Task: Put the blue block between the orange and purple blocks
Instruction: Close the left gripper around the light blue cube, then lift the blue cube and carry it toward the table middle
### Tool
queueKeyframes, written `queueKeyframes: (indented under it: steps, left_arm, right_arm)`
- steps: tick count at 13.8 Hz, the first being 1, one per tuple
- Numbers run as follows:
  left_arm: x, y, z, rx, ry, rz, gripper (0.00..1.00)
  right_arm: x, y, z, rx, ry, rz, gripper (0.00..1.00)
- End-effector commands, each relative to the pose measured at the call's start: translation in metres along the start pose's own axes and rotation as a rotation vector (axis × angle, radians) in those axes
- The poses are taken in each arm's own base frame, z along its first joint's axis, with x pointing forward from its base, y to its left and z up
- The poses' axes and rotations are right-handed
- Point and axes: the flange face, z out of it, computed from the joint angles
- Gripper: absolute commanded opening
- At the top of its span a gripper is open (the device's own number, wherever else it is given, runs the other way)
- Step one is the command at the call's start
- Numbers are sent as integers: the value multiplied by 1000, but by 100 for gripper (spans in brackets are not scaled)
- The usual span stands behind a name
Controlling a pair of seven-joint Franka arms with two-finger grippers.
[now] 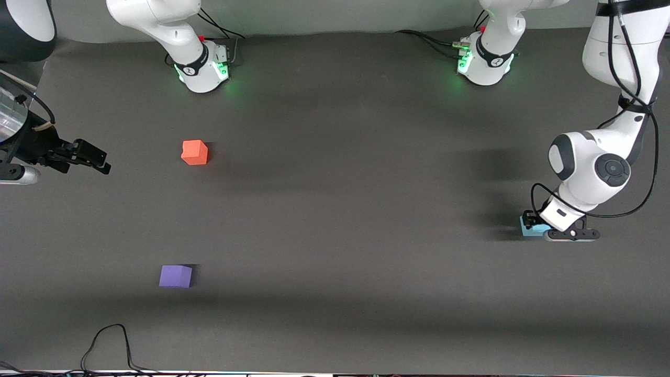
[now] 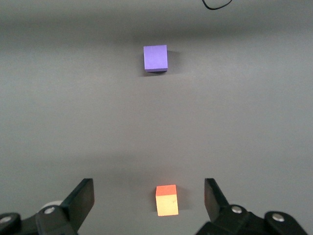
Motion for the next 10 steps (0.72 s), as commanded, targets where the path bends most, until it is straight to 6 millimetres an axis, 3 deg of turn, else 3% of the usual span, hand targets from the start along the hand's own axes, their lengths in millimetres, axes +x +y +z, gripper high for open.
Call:
queueKeyframes:
  steps: [1, 3, 5, 7, 10]
  left_arm:
    - [35, -1, -44, -7, -75, -7, 50]
    - [56, 12, -100, -21, -164, -7, 50]
    - [69, 49, -151, -26, -219, -25, 50]
    - [77, 117, -188, -24, -240, -58, 50]
    - [71, 231, -221, -31, -216, -137, 50]
  right_arm:
    - [4, -2, -3, 14, 9, 8, 100]
    - [5, -2, -2, 14, 7, 10, 100]
    - [4, -1, -2, 14, 6, 10, 100]
    - [5, -1, -2, 14, 6, 12, 100]
    - [5, -1, -1, 14, 3, 12, 100]
